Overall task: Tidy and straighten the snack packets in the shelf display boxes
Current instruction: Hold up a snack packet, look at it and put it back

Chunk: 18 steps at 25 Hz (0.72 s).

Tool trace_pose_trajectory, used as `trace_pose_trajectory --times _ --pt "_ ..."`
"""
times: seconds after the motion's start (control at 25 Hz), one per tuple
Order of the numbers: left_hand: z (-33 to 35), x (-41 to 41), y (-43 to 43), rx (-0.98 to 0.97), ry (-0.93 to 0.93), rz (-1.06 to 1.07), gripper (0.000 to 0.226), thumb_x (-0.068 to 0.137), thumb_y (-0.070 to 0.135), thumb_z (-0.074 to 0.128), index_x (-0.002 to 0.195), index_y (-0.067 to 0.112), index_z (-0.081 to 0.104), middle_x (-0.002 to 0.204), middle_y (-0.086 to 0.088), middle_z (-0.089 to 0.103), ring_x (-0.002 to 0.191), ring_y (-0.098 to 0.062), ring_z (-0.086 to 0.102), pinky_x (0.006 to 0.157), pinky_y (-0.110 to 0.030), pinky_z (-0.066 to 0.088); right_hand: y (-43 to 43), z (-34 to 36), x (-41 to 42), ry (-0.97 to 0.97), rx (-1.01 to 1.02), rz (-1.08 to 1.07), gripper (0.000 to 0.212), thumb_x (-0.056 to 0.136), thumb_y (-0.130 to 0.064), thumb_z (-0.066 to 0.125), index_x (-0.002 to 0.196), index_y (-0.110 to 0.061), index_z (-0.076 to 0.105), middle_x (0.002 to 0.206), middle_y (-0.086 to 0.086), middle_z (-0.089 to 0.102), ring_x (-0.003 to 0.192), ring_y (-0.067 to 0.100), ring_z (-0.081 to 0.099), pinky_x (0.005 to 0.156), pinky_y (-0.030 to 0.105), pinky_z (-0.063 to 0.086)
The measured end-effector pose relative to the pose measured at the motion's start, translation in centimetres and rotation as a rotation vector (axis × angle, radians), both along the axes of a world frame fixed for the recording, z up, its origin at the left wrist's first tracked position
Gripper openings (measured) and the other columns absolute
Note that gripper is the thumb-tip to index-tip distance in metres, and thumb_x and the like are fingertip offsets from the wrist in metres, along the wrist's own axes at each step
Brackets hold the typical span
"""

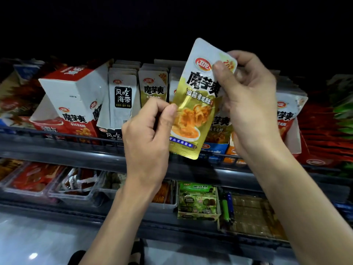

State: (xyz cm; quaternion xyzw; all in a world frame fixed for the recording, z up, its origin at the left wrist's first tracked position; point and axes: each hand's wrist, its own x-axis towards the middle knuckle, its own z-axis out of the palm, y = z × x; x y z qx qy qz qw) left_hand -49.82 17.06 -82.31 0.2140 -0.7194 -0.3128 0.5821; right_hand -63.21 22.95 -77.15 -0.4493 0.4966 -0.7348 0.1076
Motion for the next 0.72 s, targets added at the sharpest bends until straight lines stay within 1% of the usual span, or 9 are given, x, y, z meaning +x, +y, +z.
trace_pose_trajectory --times 0.12,0.2,0.28,0.36,0.44,0.48,0.56,0.68,0.72 --pt "-0.1 0.2 0.0 -0.006 0.023 -0.028 0.03 0.1 0.025 0.049 0.078 0.006 0.055 0.065 -0.001 0.051 0.058 -0.023 0.046 0.049 -0.045 0.036 0.6 0.2 0.4 -0.11 0.057 0.059 0.025 0.1 -0.006 0.053 0.121 0.007 0.054 0.094 0.002 0.066 0.053 -0.006 0.058 0.048 0.007 0.041" --pt "-0.2 0.3 -0.3 0.023 0.019 -0.04 0.03 0.1 0.024 0.05 0.078 0.005 0.056 0.065 -0.002 0.052 0.059 -0.025 0.048 0.05 -0.047 0.037 0.7 0.3 0.6 -0.159 0.065 0.069 0.024 0.099 -0.006 0.054 0.12 0.006 0.054 0.088 0.0 0.066 0.047 -0.005 0.056 0.043 0.006 0.039" --pt "-0.2 0.4 -0.4 0.058 -0.032 -0.025 0.028 0.1 0.024 0.052 0.078 0.008 0.058 0.067 -0.001 0.056 0.06 -0.023 0.051 0.051 -0.047 0.04 0.8 0.3 0.5 -0.179 0.067 0.052 0.025 0.097 -0.005 0.057 0.12 0.004 0.054 0.078 -0.007 0.066 0.046 -0.005 0.055 0.044 0.006 0.037" --pt "0.0 0.6 -0.5 0.106 -0.103 0.004 0.025 0.099 0.026 0.054 0.077 0.016 0.061 0.069 0.003 0.061 0.062 -0.018 0.056 0.054 -0.044 0.044 0.8 0.1 0.4 -0.123 0.12 0.006 0.023 0.095 -0.008 0.062 0.117 -0.002 0.058 0.071 -0.011 0.066 0.052 -0.004 0.056 0.05 0.01 0.04" --pt "0.1 1.1 -1.0 0.16 -0.147 0.01 0.025 0.098 0.03 0.055 0.077 0.021 0.064 0.069 0.006 0.065 0.064 -0.013 0.062 0.056 -0.043 0.048 0.8 -0.3 0.6 -0.03 0.23 -0.01 0.018 0.094 -0.013 0.065 0.11 -0.006 0.064 0.079 -0.006 0.071 0.065 0.0 0.061 0.059 0.019 0.048" --pt "0.0 1.3 -1.3 0.177 -0.161 0.01 0.025 0.098 0.033 0.056 0.078 0.021 0.065 0.07 0.006 0.067 0.066 -0.013 0.064 0.057 -0.044 0.05 0.8 -0.5 0.8 0.012 0.282 -0.007 0.015 0.093 -0.014 0.066 0.106 -0.007 0.066 0.084 -0.002 0.073 0.073 0.007 0.066 0.065 0.024 0.052" --pt "0.0 1.7 -1.9 0.177 -0.18 0.025 0.025 0.097 0.04 0.054 0.082 0.024 0.065 0.074 0.004 0.068 0.072 -0.019 0.067 0.059 -0.046 0.053 0.6 -0.4 1.1 0.092 0.344 -0.018 0.011 0.092 -0.014 0.068 0.1 -0.008 0.067 0.09 0.003 0.075 0.083 0.012 0.07 0.074 0.029 0.055" --pt "0.0 2.3 -2.7 0.175 -0.158 0.082 0.023 0.097 0.044 0.052 0.083 0.03 0.064 0.084 -0.003 0.067 0.078 -0.022 0.066 0.061 -0.046 0.054 -0.1 1.3 1.7 0.218 0.387 -0.017 0.01 0.089 -0.013 0.071 0.097 -0.017 0.066 0.09 0.0 0.075 0.083 0.01 0.072 0.073 0.029 0.059" --pt "0.1 2.6 -2.9 0.189 -0.129 0.099 0.023 0.098 0.044 0.052 0.084 0.031 0.064 0.086 -0.005 0.067 0.078 -0.021 0.066 0.061 -0.044 0.055 -0.6 2.1 2.1 0.287 0.409 -0.006 0.012 0.089 -0.014 0.072 0.095 -0.021 0.066 0.091 -0.001 0.075 0.083 0.01 0.072 0.073 0.033 0.06"
